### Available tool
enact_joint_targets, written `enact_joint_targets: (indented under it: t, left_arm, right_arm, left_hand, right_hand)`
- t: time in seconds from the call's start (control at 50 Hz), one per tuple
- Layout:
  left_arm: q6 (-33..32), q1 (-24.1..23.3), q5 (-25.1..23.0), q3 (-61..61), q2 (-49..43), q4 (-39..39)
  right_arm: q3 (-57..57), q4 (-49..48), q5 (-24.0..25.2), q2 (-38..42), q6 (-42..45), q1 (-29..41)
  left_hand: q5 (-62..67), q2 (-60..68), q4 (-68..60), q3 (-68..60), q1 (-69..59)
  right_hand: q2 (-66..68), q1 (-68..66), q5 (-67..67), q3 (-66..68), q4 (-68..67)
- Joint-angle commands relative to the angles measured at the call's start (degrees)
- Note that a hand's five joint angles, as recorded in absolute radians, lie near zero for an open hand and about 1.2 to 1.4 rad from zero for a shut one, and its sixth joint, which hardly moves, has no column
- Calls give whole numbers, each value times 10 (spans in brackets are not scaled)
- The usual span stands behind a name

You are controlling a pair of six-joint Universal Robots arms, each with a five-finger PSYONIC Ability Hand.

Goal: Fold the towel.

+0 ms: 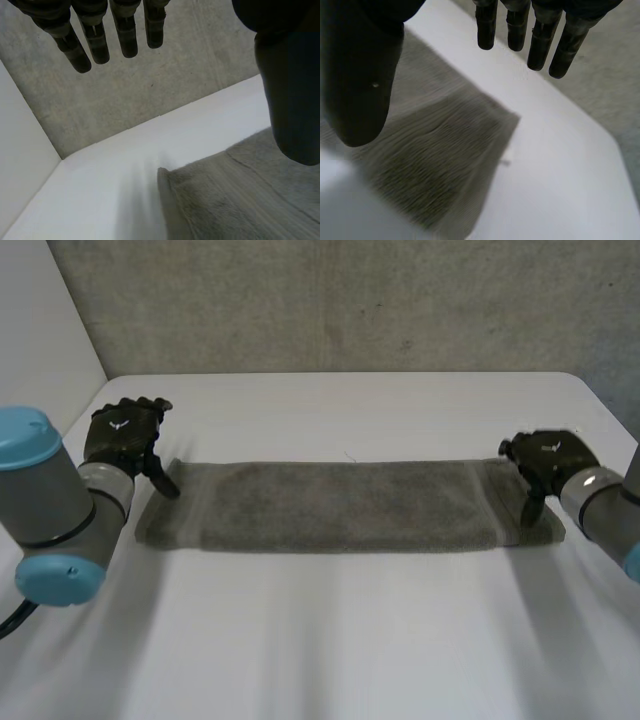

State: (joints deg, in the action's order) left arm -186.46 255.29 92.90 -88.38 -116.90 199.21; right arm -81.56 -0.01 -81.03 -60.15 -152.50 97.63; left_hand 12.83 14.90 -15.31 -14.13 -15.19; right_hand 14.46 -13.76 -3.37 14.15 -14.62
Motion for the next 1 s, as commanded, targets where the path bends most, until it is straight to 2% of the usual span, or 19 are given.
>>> enact_joint_targets:
  t: [0.02,0.16,0.2,0.22,0.26,0.28,0.3,0.54,0.62,0.72,0.98,1.0]
  left_arm:
    - [58,-3,-1,-64,14,20]
    - [66,-1,-1,-94,2,72]
    - [66,0,-1,-100,2,76]
    - [66,1,-1,-102,3,78]
    - [66,3,-1,-104,4,78]
    - [66,3,-1,-104,4,78]
    - [67,3,0,-105,7,78]
    - [68,-3,-1,-114,11,79]
    - [68,-3,-1,-113,11,79]
    - [68,-2,-1,-113,12,79]
    - [67,-3,-1,-113,11,79]
    - [67,-3,-1,-113,11,79]
  right_arm:
    - [-64,-20,39,7,44,-29]
    - [-61,-44,60,61,58,-39]
    - [-60,-57,61,69,61,-50]
    - [-60,-57,61,69,61,-50]
    - [-61,-79,61,69,60,-59]
    - [-61,-79,61,69,60,-59]
    - [-62,-88,57,68,60,-60]
    - [-59,-89,20,13,77,-118]
    - [-65,-87,26,-3,145,-170]
    - [-61,-86,21,-4,194,-190]
    - [-52,-90,28,-30,171,-188]
    - [-59,-90,30,-31,161,-187]
  left_hand:
    - [-124,-45,49,37,48]
    - [-124,-45,49,37,48]
    - [-124,-45,49,37,48]
    - [-124,-45,49,37,48]
    - [-124,-45,49,37,48]
    - [-124,-45,49,37,48]
    - [-124,-45,49,37,48]
    - [-124,-45,49,37,48]
    - [-124,-45,49,37,48]
    - [-124,-45,49,37,48]
    - [-124,-45,49,37,48]
    - [-124,-45,49,37,48]
  right_hand:
    - [-26,19,15,-23,27]
    - [148,-155,-159,151,-146]
    - [330,-337,-341,333,-329]
    - [331,-338,-342,334,-330]
    - [584,-591,-595,587,-583]
    - [585,-592,-596,588,-584]
    - [655,-662,-666,658,-653]
    - [655,-662,-666,659,-654]
    - [655,-662,-666,659,-654]
    - [655,-662,-666,659,-654]
    - [655,-662,-666,659,-654]
    - [569,-576,-580,572,-568]
